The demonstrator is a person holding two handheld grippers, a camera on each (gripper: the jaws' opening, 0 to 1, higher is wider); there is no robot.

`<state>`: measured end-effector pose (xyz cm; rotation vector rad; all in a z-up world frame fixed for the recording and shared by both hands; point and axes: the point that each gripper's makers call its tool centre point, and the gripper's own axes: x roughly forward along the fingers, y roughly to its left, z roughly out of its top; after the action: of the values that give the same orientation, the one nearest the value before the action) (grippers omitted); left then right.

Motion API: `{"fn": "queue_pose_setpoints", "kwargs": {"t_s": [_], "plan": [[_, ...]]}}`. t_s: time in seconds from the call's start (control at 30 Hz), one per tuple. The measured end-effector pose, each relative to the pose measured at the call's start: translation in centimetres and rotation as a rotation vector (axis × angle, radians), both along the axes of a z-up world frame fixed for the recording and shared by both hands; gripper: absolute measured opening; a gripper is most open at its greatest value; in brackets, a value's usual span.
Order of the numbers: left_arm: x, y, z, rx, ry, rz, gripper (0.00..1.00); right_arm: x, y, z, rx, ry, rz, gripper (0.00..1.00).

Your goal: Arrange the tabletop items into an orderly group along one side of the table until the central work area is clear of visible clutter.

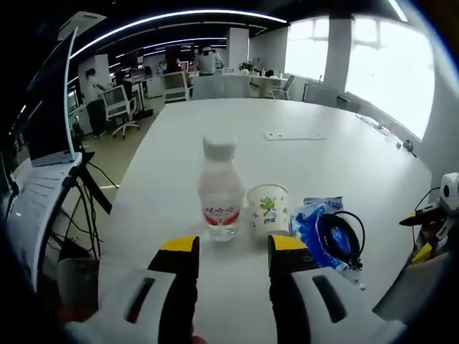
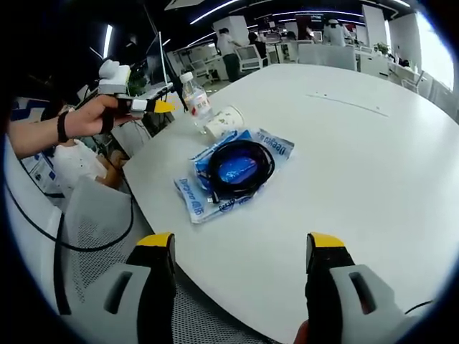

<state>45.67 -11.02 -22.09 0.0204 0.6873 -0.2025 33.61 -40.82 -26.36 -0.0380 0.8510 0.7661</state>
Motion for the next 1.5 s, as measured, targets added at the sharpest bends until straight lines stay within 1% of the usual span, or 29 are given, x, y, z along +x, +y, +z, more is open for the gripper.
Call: {"fn": "queue_pose_setpoints", "kwargs": {"t_s": [0.27, 0.63, 1.1, 1.17, 1.37, 1.5], "plan": [[-1.2, -1.1, -0.3, 0.0, 0.005, -0.024, 0.37, 0.0, -0.1, 0.0, 0.004, -0.001, -0.006, 0.74], [-2.1, -3.8, -0.5, 0.007, 0.013, -0.087, 0.38, -0.1, -0.3, -0.1, 0.01, 0.002, -0.012, 0.73], [-1.6, -6.1, -0.2, 0.012, 0.005, -0.139, 0.38, -0.2, -1.3, -0.4, 0.008, 0.009, -0.023, 0.73], [-1.6, -6.7, -0.2, -0.001, 0.008, -0.148, 0.38, -0.2, -1.4, -0.4, 0.01, 0.009, -0.028, 0.73], [-1.4, -8.1, -0.3, 0.003, 0.01, -0.173, 0.38, -0.3, -1.6, -0.5, 0.009, 0.014, -0.035, 0.73], [-1.1, -8.6, -0.5, 0.01, 0.014, -0.185, 0.38, -0.3, -1.9, -0.7, 0.008, 0.018, -0.039, 0.73]]}}
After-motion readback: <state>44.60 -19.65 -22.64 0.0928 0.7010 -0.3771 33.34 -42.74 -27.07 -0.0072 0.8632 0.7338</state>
